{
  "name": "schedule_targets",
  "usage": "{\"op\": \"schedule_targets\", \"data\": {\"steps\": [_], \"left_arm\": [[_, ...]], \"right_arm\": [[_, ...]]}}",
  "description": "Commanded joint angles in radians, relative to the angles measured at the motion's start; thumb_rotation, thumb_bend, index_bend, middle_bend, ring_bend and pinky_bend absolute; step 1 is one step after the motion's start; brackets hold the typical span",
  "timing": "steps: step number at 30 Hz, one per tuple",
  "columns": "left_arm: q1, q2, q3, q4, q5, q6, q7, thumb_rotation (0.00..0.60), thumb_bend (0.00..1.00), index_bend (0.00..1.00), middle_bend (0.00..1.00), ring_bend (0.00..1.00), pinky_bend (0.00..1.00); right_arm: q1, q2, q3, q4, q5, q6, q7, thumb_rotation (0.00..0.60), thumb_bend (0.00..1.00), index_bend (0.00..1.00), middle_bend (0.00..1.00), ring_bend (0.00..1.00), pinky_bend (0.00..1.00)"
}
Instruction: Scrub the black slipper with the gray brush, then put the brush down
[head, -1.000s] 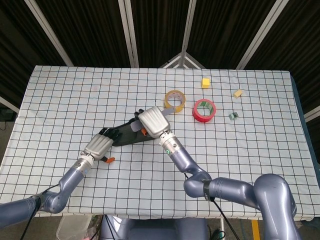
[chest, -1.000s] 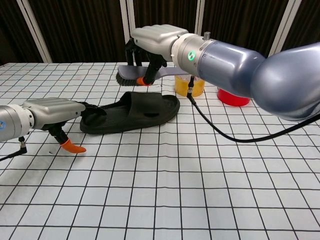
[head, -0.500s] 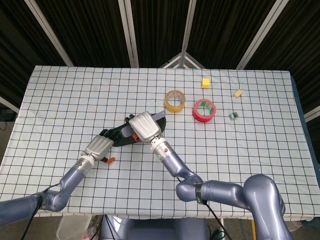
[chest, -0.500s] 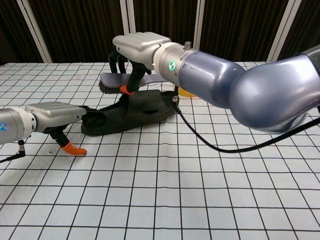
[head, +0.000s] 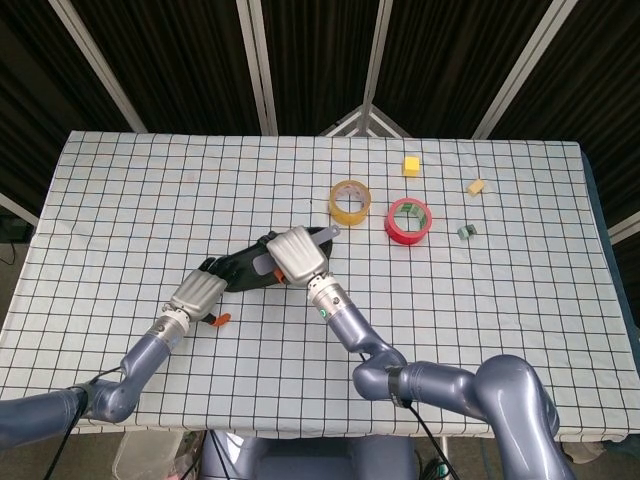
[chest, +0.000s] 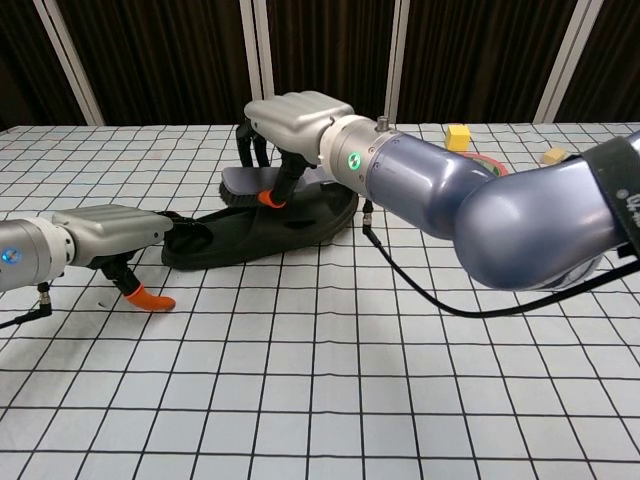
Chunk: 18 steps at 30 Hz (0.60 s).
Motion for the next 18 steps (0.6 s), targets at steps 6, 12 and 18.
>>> {"op": "schedule_targets", "data": {"steps": [6,12,18], "left_arm": [[-0.007,-0.003,0.013,0.008,-0.007,0.002,-0.007,0.479,0.42,0.05,0.04,0.01,0.05],[-0.011,-0.003,0.02,0.006,-0.009,0.006,-0.009,0.478,0.42,0.05,0.04,0.01,0.05],[-0.014,0.004,0.027,-0.01,-0.014,0.019,-0.004,0.478,0.42,0.05,0.04,0.01,0.05]], "right_arm": [[-0.013,-0.018,-0.015,0.068,-0.01,-0.02,0.018,0.6,0.8,0.82,0.72,0.65,0.64],[-0.016,-0.017,-0.023,0.114,-0.019,-0.02,0.0,0.6,0.8,0.82,0.73,0.65,0.64],[-0.025,-0.014,-0.024,0.144,-0.021,-0.022,-0.007,0.6,0.8,0.82,0.73,0.65,0.64]]}}
